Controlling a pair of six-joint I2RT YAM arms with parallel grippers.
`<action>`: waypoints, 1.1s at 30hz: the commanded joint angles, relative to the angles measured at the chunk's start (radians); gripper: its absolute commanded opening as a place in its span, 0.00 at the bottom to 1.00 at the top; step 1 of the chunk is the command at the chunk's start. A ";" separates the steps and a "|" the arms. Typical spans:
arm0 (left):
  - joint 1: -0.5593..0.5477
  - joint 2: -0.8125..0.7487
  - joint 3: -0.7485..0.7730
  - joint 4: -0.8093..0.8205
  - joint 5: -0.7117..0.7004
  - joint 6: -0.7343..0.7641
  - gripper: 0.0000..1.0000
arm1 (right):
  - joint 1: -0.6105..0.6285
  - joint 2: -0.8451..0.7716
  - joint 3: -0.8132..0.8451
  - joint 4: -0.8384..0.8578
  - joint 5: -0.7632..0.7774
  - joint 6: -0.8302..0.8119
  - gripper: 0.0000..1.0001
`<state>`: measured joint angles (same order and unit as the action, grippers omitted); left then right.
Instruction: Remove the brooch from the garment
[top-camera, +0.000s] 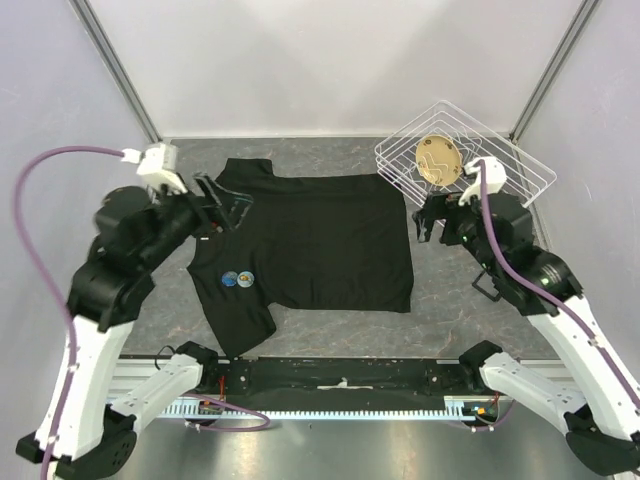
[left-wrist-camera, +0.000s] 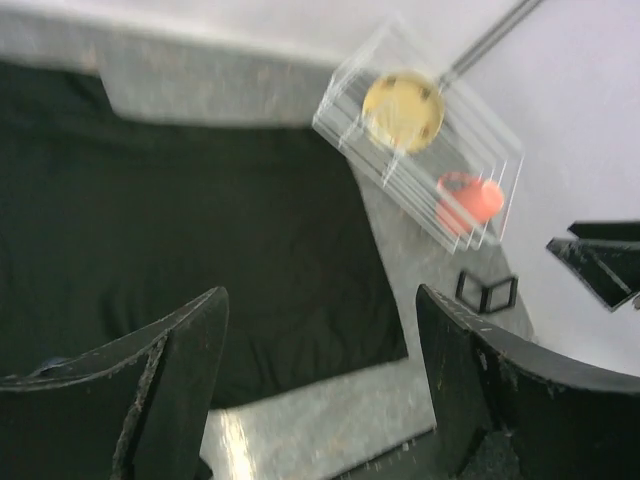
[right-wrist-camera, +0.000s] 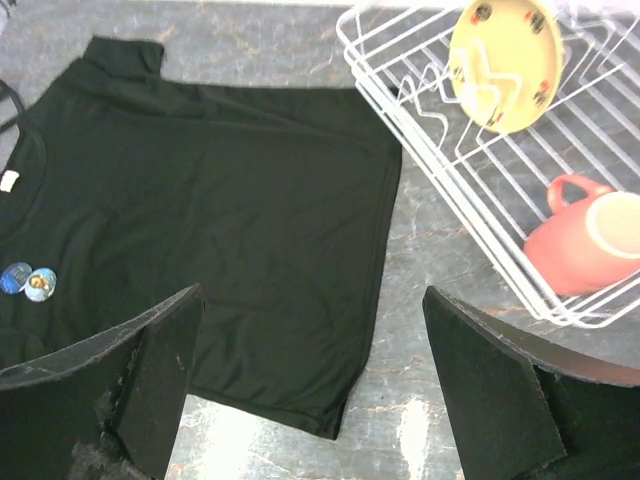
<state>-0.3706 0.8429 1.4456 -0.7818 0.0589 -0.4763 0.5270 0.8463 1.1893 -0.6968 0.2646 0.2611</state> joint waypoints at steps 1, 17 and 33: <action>0.007 0.032 -0.160 0.013 0.113 -0.157 0.81 | -0.001 0.037 -0.087 0.117 -0.103 0.067 0.98; 0.007 -0.071 -0.709 0.124 -0.136 -0.583 0.70 | 0.211 0.506 -0.251 0.721 -0.530 0.237 0.86; 0.278 0.062 -0.807 0.134 -0.065 -0.697 0.50 | 0.464 1.020 0.028 0.961 -0.607 0.262 0.46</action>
<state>-0.1871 0.8818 0.6788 -0.7147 -0.0826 -1.1351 0.9756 1.7943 1.1252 0.1471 -0.3119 0.5129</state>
